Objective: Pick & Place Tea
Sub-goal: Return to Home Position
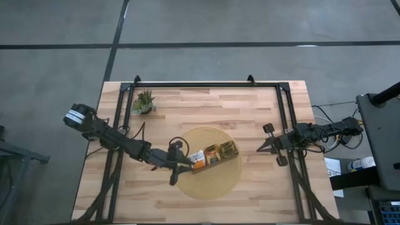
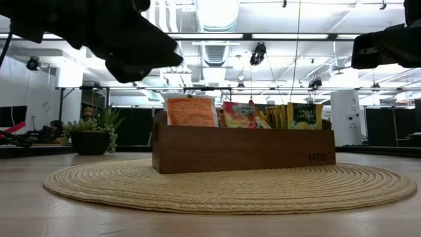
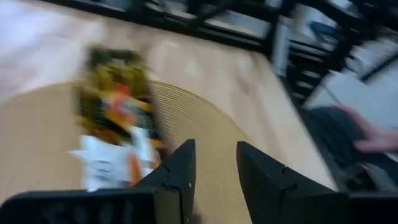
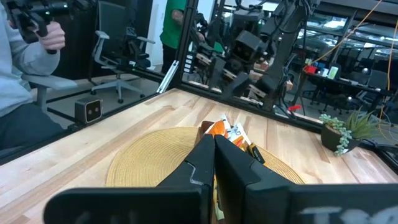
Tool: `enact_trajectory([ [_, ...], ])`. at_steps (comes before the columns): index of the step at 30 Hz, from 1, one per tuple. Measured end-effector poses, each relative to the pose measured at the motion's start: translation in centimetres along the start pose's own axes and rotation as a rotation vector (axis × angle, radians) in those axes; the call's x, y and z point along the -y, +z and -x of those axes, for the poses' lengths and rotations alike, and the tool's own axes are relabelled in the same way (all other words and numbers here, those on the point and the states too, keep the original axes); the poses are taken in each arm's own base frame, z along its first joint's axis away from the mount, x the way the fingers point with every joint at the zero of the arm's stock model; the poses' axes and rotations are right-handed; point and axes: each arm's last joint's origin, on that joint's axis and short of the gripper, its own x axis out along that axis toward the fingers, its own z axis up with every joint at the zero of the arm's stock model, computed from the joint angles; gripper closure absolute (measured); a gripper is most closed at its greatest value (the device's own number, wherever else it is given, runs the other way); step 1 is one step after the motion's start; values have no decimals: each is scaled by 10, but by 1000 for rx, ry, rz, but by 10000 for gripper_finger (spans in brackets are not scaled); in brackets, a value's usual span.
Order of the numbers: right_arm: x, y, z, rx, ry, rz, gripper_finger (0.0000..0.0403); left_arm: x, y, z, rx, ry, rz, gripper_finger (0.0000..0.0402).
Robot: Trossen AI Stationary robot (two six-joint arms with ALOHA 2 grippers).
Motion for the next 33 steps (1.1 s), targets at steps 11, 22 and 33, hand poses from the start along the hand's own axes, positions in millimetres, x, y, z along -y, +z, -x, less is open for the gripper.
enact_trajectory([
  [11, 0, 0, 0, 0, 0, 0, 394, 12, 1, 4, -32, -175, -61, 291],
  [22, 0, 0, 0, 0, 0, 0, 394, 7, -4, 9, -114, -134, -121, 291],
  [33, 0, 0, 0, 0, 0, 0, 394, -6, -23, 13, -321, -42, -213, 291],
])
